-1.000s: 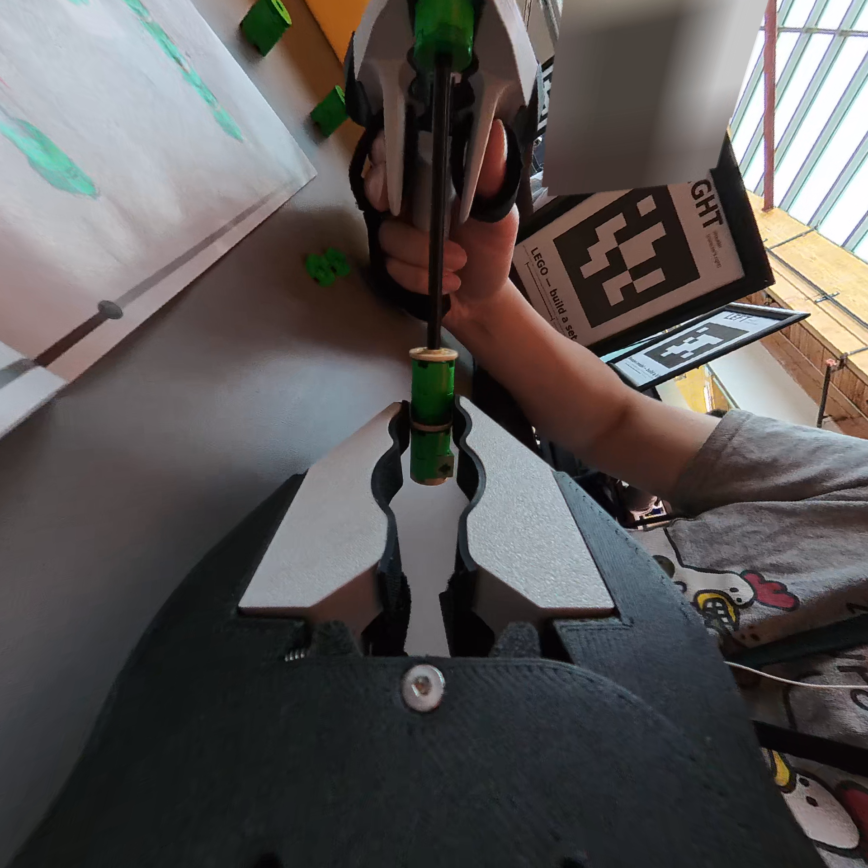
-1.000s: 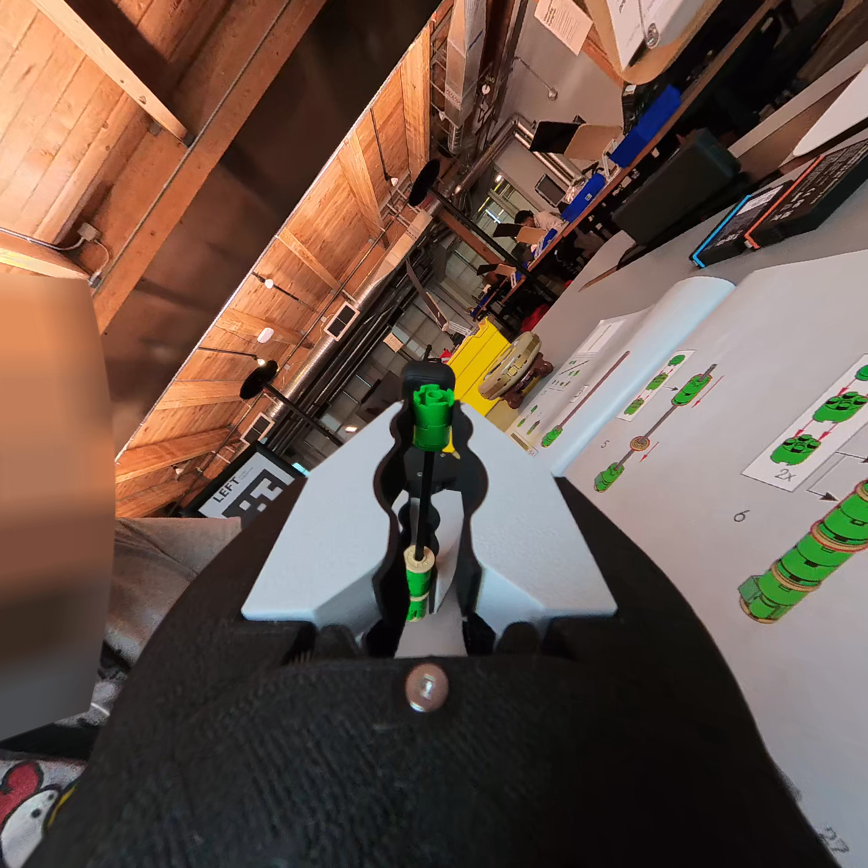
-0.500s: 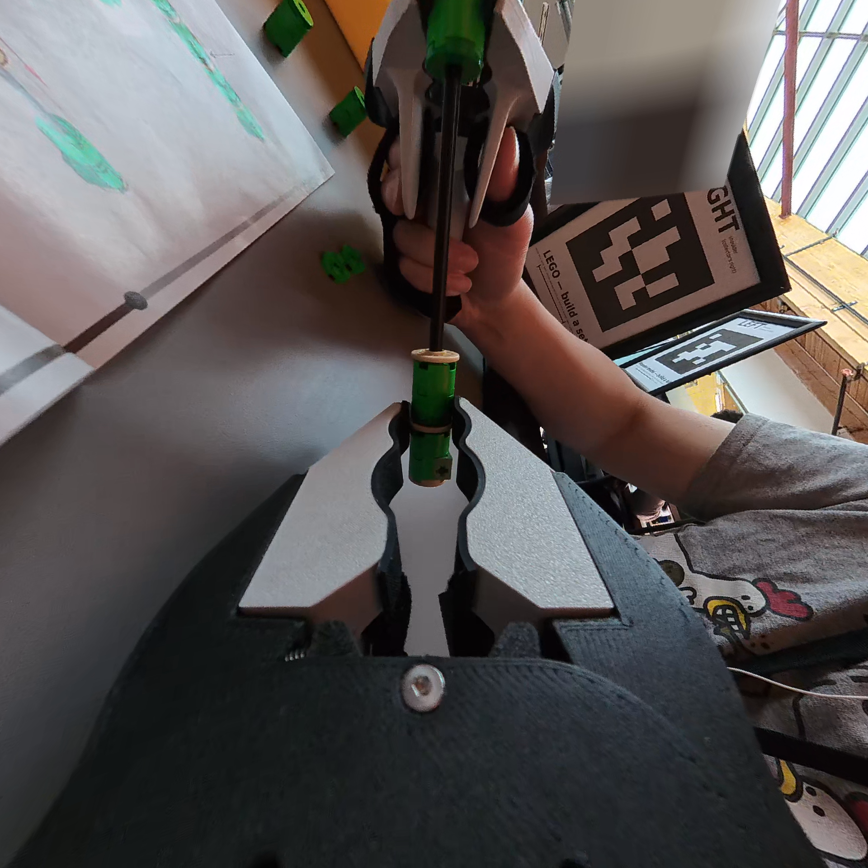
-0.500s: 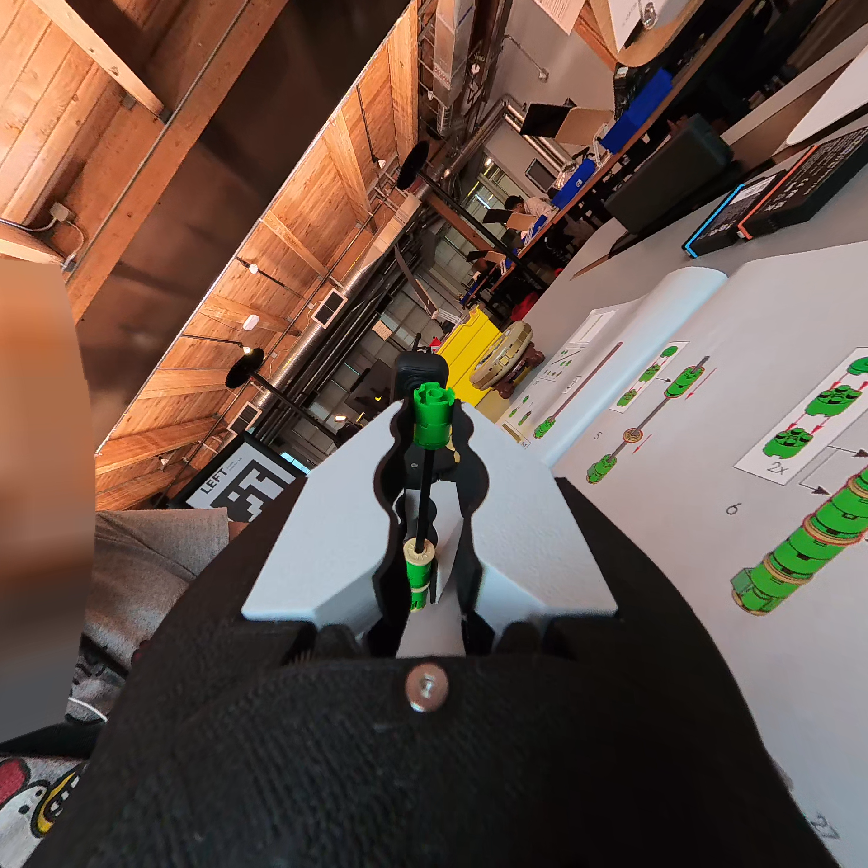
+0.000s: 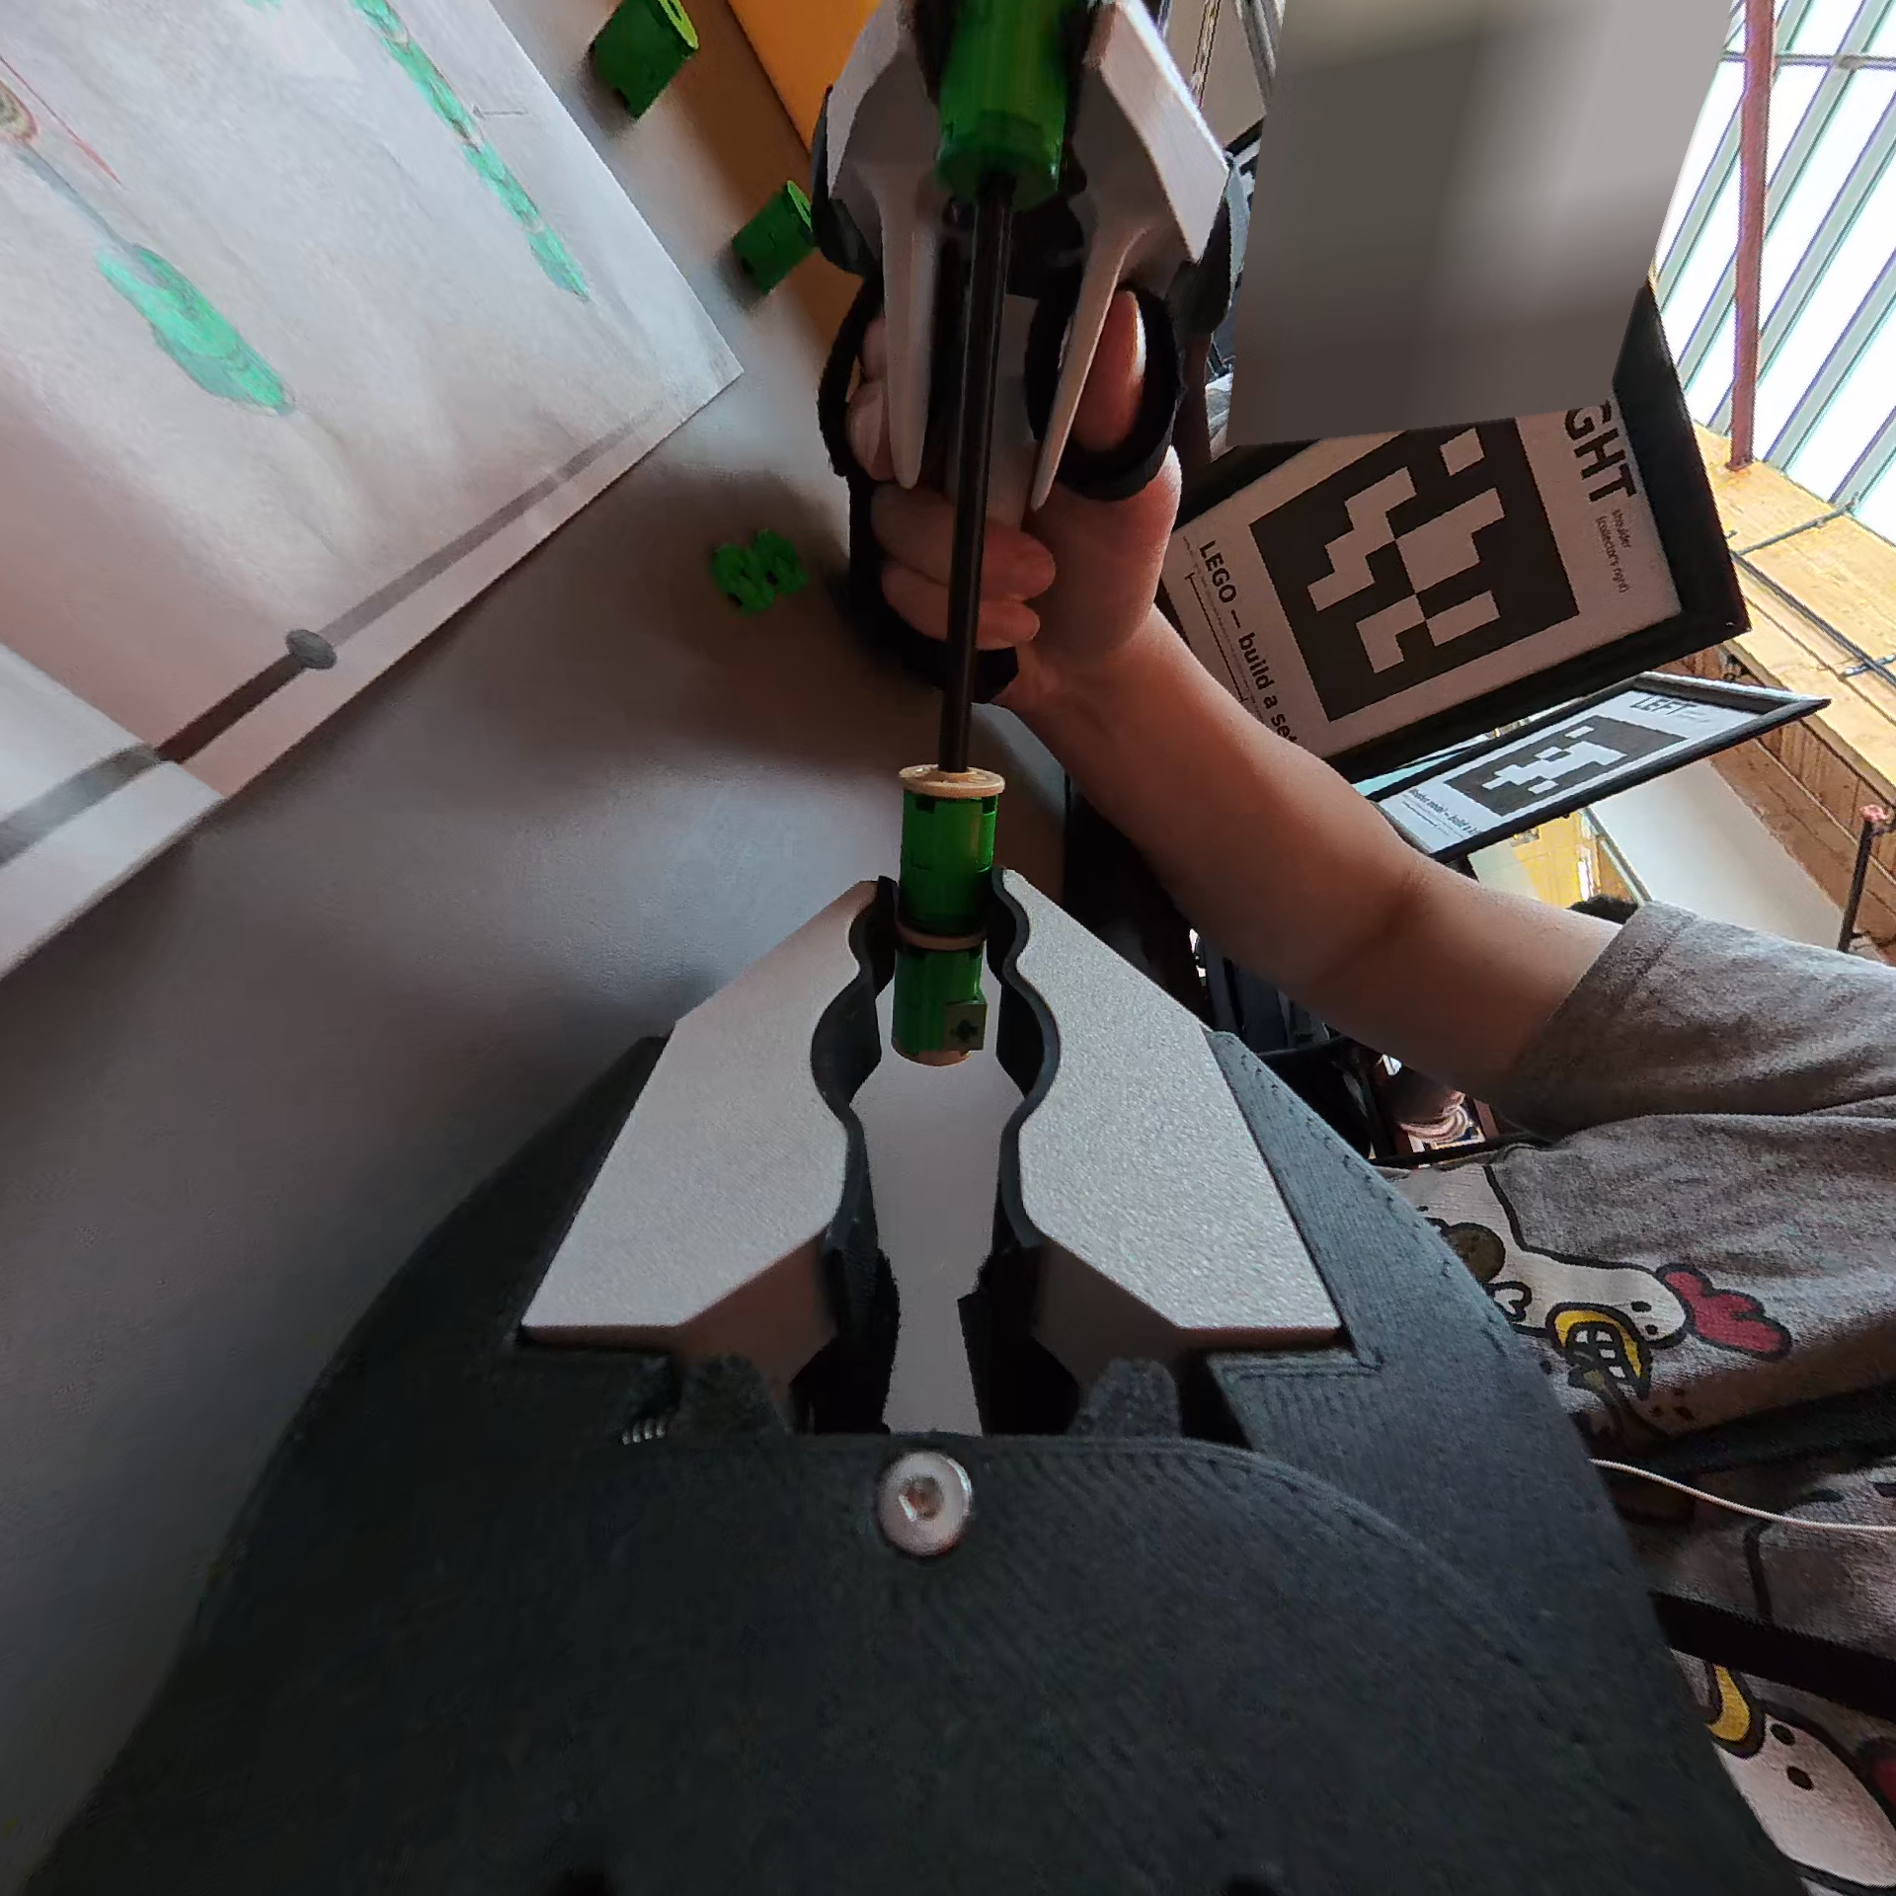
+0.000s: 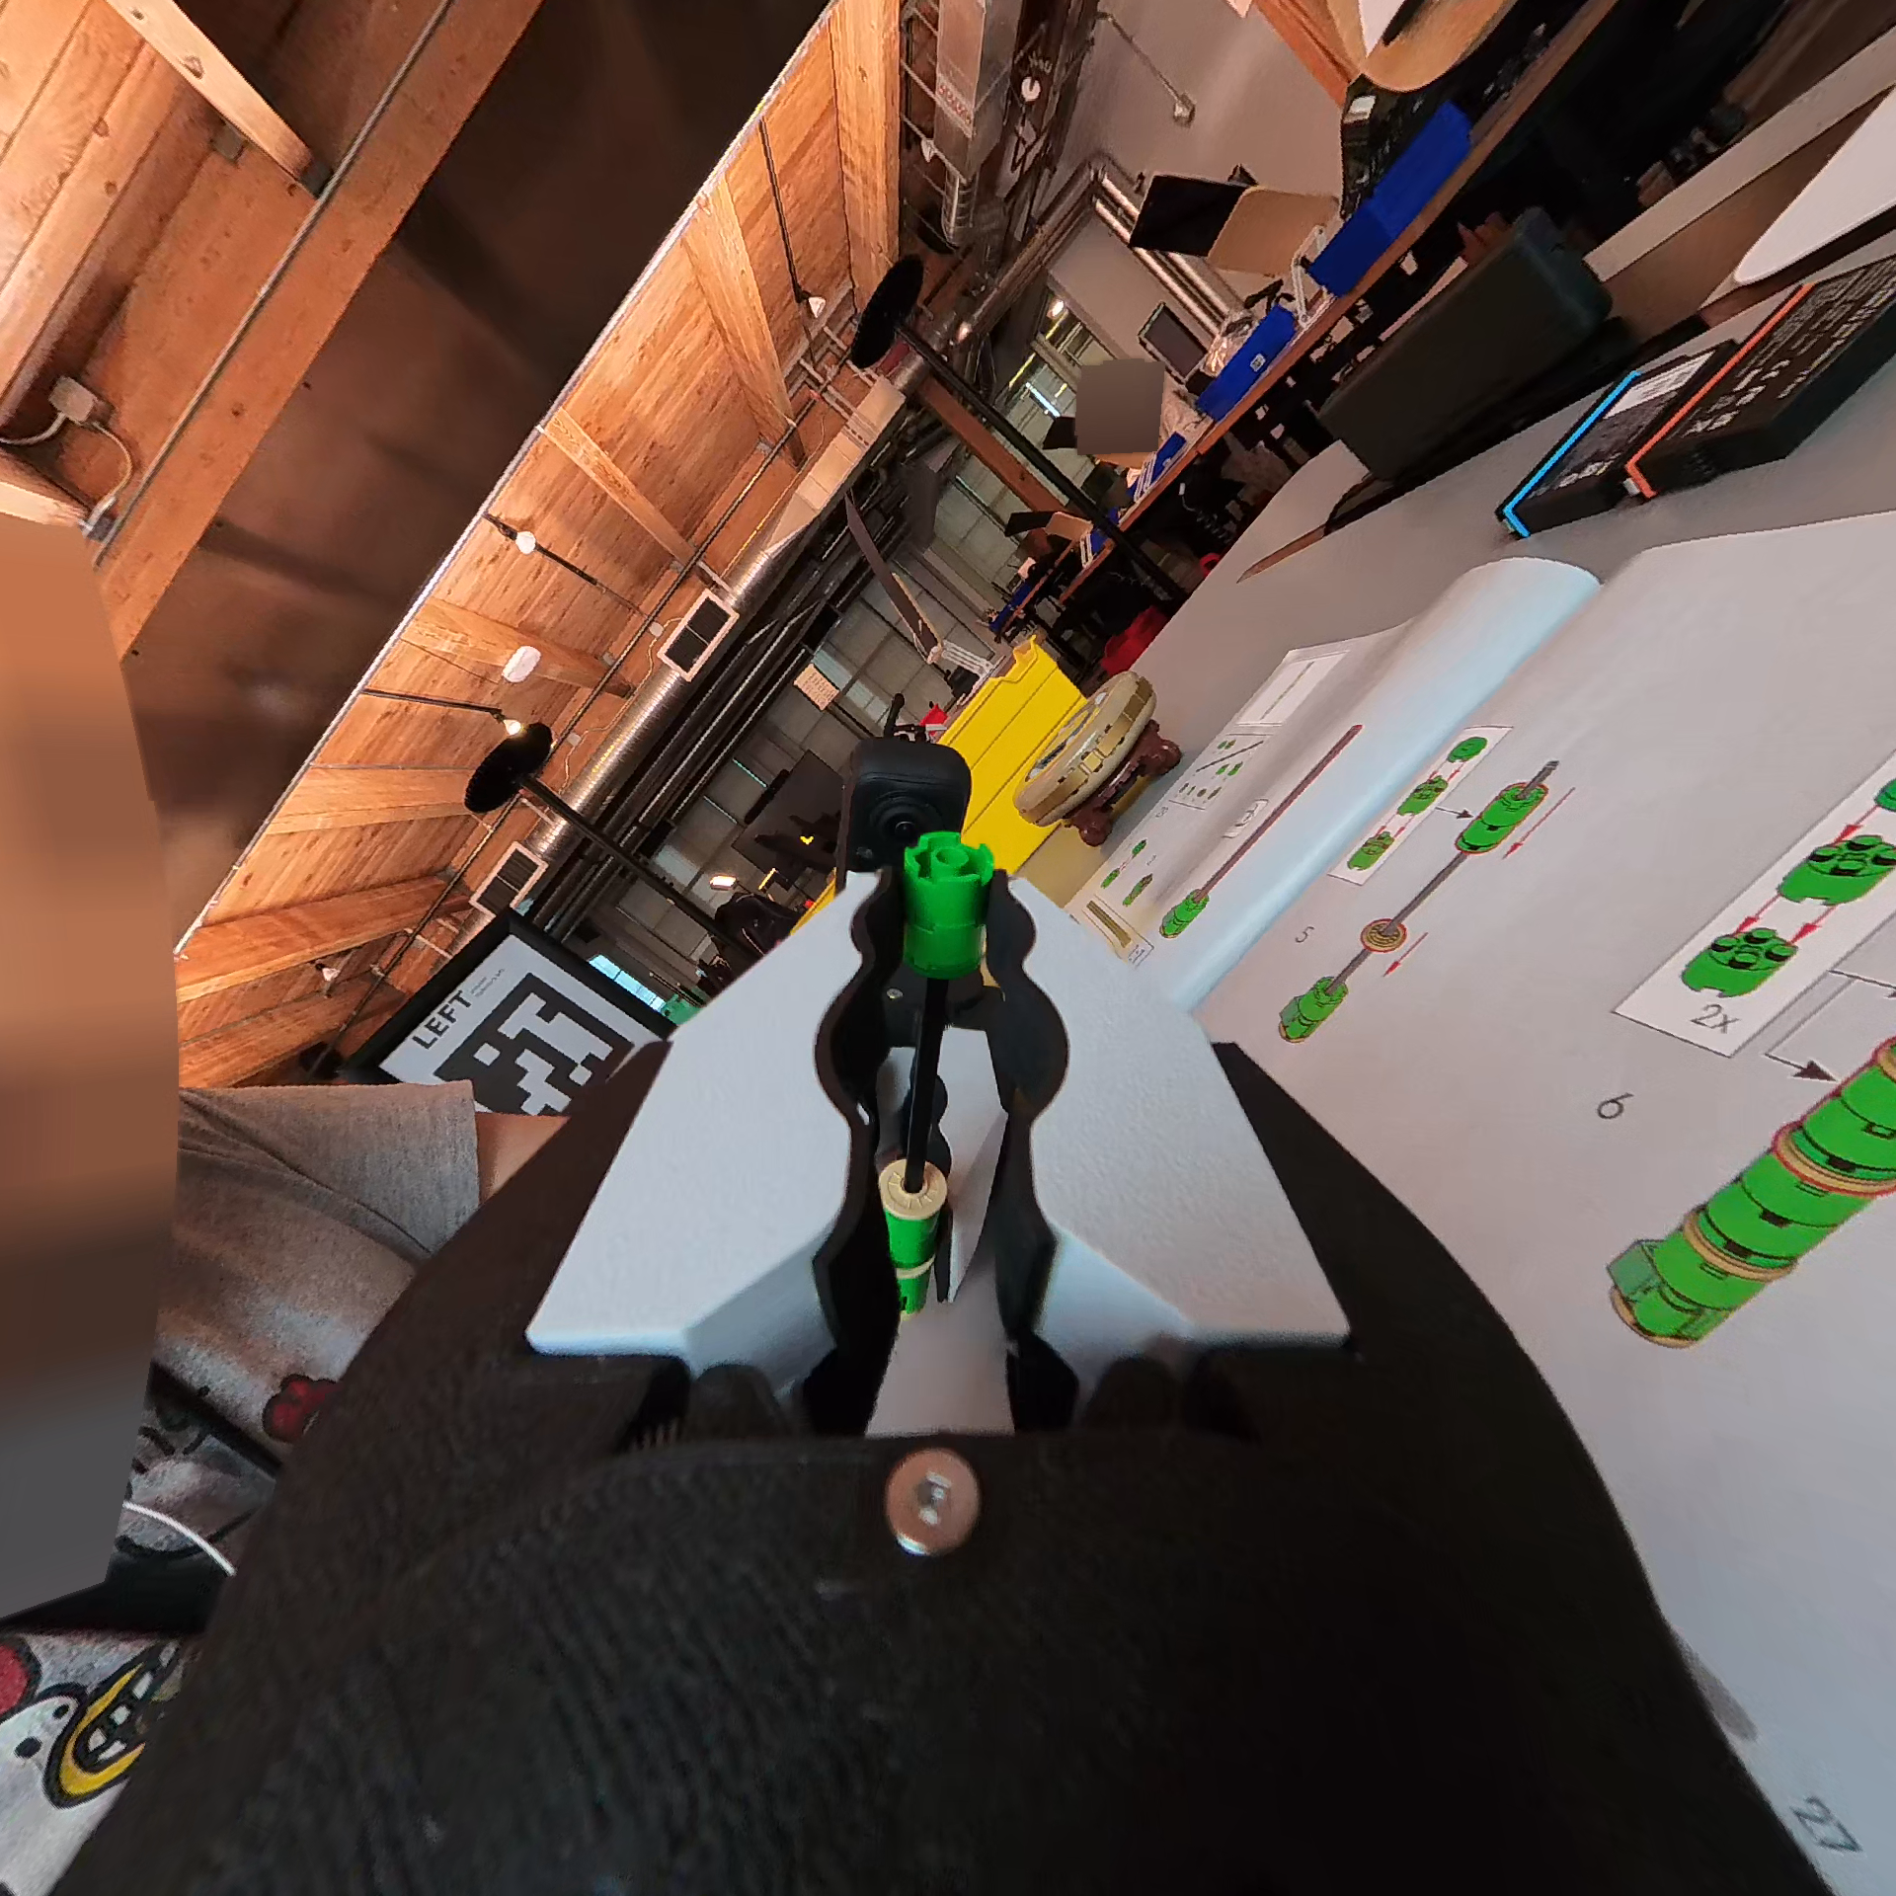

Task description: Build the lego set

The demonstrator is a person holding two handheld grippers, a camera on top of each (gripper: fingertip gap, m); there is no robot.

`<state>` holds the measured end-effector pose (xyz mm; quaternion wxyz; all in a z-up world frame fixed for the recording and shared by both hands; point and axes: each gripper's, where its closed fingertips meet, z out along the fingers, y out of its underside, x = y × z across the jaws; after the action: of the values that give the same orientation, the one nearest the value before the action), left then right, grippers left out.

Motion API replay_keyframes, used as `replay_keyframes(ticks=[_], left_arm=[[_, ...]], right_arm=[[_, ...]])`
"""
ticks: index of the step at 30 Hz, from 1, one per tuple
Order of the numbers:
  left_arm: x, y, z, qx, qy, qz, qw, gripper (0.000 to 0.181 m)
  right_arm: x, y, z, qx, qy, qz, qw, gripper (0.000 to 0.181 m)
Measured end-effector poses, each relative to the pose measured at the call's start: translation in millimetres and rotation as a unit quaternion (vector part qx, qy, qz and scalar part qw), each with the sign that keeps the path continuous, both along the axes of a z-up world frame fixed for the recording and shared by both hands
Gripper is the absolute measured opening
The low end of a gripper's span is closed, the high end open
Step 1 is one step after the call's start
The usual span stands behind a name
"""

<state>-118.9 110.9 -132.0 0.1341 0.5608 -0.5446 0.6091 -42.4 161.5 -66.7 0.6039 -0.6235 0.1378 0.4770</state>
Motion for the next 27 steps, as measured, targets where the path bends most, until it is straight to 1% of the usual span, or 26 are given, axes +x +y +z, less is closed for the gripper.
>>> replay_keyframes(ticks=[22, 27], left_arm=[[0, 1, 0, 0.003, -0.001, 0.000, 1.000, 0.014], [2, 5, 10, -0.037, -0.013, 0.005, 0.999, 0.015]], right_arm=[[-6, 0, -3, -0.008, -0.017, 0.005, 1.000, 0.013], [2, -2, 1, 0.003, 0.004, -0.008, 1.000, 0.014]])
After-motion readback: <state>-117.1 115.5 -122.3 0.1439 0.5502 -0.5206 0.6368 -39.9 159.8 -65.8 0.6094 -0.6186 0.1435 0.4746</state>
